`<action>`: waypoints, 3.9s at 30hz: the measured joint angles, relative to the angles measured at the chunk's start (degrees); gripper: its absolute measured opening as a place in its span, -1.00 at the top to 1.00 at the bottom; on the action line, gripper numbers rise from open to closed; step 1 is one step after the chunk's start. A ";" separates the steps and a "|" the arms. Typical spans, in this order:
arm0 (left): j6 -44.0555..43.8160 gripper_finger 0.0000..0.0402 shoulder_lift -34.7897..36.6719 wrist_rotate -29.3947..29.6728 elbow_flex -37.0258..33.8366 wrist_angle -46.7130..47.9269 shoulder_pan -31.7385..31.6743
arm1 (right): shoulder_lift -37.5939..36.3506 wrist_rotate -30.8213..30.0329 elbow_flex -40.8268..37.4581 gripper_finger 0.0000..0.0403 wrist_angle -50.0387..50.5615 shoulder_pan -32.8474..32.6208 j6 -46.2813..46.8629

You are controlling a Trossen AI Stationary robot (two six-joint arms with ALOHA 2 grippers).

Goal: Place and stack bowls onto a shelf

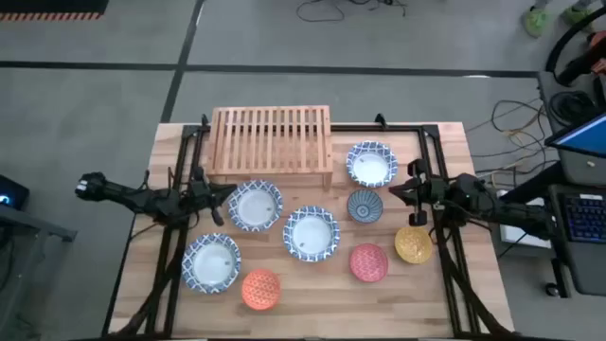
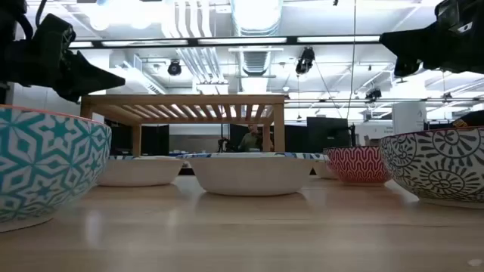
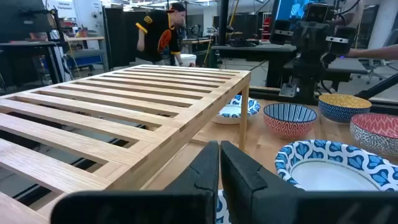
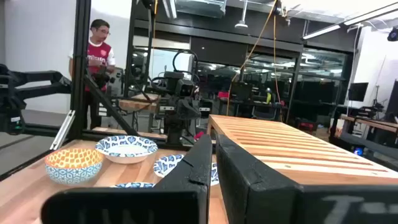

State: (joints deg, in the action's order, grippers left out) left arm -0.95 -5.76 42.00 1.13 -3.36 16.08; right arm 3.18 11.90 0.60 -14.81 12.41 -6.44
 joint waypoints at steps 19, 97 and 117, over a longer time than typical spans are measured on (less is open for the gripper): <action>0.00 1.00 0.00 0.00 0.00 0.00 0.00 | 0.00 0.00 -0.01 0.94 -0.02 0.01 0.00; -30.45 1.00 -0.02 -2.27 -0.02 -19.85 0.00 | -0.01 -0.11 0.12 0.94 -10.71 0.00 32.56; -15.34 1.00 -5.40 -17.51 16.22 -11.93 0.00 | 25.38 -10.34 27.01 0.94 22.67 0.00 41.03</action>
State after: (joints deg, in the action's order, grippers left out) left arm -16.29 -11.16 24.49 17.35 -15.28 16.08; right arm 28.56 1.56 27.61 7.86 12.40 34.59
